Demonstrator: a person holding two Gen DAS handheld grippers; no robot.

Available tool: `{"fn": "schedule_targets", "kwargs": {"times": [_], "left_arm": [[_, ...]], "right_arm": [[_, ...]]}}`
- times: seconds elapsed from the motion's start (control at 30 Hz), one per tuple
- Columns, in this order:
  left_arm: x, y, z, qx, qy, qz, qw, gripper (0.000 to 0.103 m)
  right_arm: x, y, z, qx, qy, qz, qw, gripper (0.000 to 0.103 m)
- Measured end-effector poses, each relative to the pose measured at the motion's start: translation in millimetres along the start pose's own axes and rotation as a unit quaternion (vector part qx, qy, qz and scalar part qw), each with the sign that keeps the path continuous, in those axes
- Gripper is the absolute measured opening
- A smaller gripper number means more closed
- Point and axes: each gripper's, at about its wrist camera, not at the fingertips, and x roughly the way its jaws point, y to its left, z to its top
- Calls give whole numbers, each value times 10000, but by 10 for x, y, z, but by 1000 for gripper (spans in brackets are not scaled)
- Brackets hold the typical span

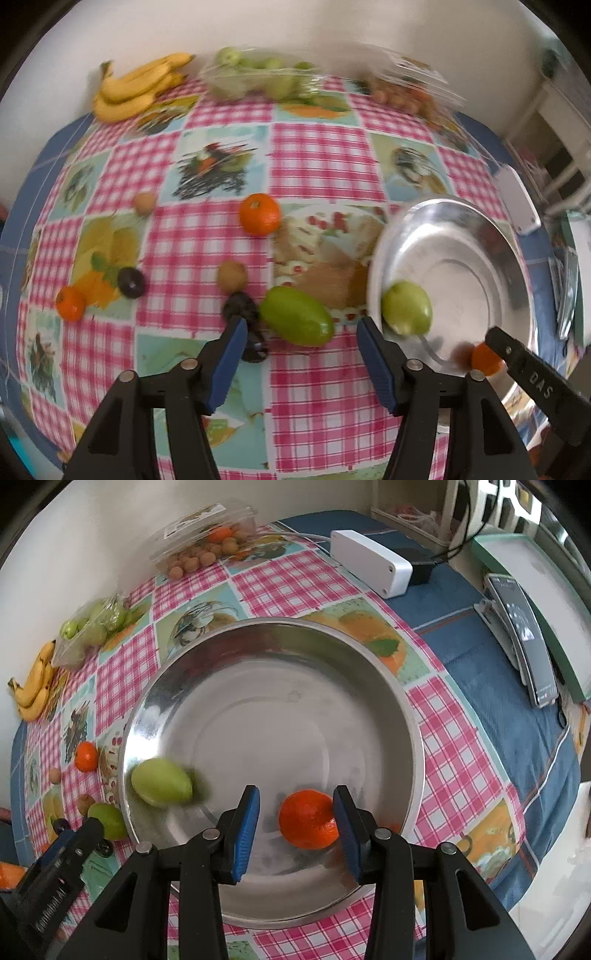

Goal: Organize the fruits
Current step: 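Open the left tool over the plate while the right tool releases the tangerine into it, then withdraw the left tool toward a small tangerine while the right tool moves toward a dark plum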

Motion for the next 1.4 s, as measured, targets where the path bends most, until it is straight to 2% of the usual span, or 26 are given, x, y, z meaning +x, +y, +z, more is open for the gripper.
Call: {"fn": "schedule_targets", "kwargs": {"times": [0.1, 0.3, 0.37, 0.43, 0.5, 0.67, 0.73, 0.93, 0.97, 1.0, 1.03, 1.4], "left_arm": [[1, 110, 17, -246, 61, -5, 9997, 69], [7, 210, 18, -480, 74, 124, 9987, 83], [25, 236, 7, -550, 102, 172, 9983, 97], [46, 267, -5, -616, 127, 226, 9978, 103], [65, 290, -16, -661, 156, 267, 9973, 103], [95, 320, -34, -684, 183, 411, 9966, 103], [102, 330, -40, -694, 196, 418, 9965, 103], [123, 353, -44, -722, 238, 472, 9960, 103], [129, 356, -43, -714, 254, 501, 9959, 103], [130, 359, -45, -715, 244, 511, 9958, 103], [129, 362, -48, -712, 233, 518, 9958, 103], [113, 332, -46, -577, 201, 538, 9967, 103]], "right_arm": [[-5, 22, -9, -47, -3, -38, 10000, 44], [9, 34, 6, -65, -18, -111, 9999, 48], [13, 27, 10, -71, -12, -154, 9999, 49], [22, 21, 10, -61, -15, -245, 9997, 55], [38, 11, 24, -30, -23, -371, 9993, 65], [67, -30, 33, 54, 8, -273, 9996, 70], [69, -32, 16, 40, 20, -275, 9996, 80], [73, 4, 22, -79, 21, -262, 9996, 81], [75, 9, 25, -97, 26, -277, 9996, 85], [78, 13, 24, -118, 31, -304, 9995, 97], [83, 12, 25, -145, 41, -323, 9994, 102], [146, 92, 5, -387, 114, -260, 9988, 103]]}}
